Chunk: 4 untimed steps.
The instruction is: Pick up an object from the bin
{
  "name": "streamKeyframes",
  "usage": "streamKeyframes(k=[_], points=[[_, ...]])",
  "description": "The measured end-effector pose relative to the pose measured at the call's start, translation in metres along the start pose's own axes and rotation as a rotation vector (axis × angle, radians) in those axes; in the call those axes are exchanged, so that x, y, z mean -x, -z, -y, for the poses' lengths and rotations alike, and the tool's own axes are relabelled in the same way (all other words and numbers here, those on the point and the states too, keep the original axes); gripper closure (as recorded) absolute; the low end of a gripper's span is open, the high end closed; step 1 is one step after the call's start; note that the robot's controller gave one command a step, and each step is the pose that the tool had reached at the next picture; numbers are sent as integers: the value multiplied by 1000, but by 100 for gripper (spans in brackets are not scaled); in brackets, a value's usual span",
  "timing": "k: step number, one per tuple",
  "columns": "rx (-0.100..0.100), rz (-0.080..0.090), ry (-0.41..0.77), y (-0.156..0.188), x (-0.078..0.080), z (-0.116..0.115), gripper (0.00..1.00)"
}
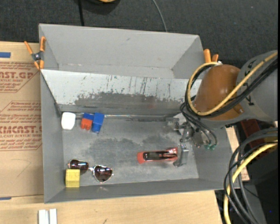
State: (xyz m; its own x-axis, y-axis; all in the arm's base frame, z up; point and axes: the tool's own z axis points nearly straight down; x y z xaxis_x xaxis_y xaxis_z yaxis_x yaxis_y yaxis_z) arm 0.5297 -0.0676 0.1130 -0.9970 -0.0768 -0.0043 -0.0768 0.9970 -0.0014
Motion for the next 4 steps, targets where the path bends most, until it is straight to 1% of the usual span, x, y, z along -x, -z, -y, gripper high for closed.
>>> streamKeyframes(k=[1,2,4], points=[[3,-8,170,-29,-3,-13,0],[1,0,78,-43,-14,-11,100],[1,0,78,-43,-14,-11,100]])
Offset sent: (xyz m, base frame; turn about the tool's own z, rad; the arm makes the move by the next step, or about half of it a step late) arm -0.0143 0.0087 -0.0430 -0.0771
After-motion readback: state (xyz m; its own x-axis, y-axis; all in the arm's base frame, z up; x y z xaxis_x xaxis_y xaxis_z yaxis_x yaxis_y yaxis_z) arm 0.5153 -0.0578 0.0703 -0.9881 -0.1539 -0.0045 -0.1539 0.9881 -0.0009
